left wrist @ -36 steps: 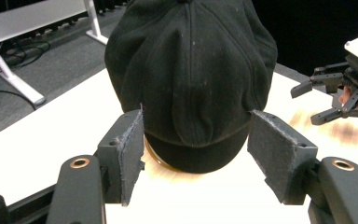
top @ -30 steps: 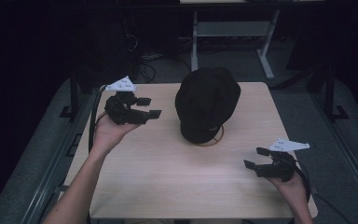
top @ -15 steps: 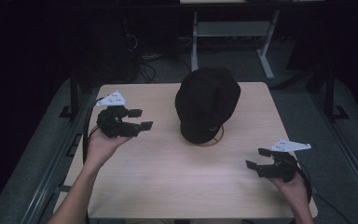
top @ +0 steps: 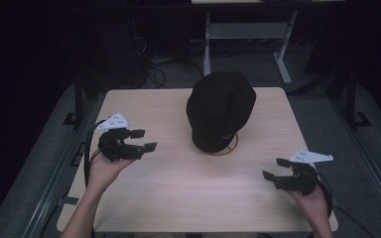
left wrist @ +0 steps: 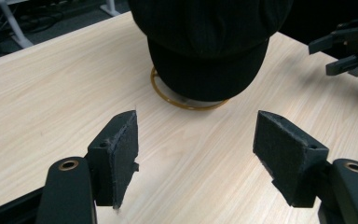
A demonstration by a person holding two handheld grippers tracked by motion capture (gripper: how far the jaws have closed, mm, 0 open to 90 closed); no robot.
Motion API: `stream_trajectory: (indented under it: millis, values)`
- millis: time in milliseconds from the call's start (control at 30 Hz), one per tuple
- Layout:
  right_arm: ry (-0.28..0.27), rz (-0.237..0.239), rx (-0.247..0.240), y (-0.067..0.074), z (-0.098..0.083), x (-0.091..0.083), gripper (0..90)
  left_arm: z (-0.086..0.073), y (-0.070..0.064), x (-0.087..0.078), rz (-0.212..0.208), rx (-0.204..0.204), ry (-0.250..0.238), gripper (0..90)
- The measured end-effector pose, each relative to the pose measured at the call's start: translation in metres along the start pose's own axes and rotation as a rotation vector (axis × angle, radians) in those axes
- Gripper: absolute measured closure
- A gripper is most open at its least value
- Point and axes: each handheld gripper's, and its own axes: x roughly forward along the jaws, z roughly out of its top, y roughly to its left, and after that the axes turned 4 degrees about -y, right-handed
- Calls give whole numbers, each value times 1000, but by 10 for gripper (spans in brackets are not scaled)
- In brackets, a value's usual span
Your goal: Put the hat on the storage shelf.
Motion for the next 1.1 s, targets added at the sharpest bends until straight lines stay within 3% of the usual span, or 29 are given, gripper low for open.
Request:
stream_trajectory:
  millis: [133,433,800,900,1100]
  values:
    - [-2,-10,7,-1,0,-2,229,-8,-2,-5,18,3,-2,298]
    - [3,-13,-6,3,0,2,229,-45,-4,-17,77,-42,-13,295]
    - [14,-7,-14,8,0,2,229,-62,-6,-29,121,-35,-9,290]
    - [16,-8,-9,9,0,3,229,-67,-6,-29,126,-35,-5,289]
    - [15,-13,-11,9,0,4,229,-77,-4,-27,95,-63,0,270]
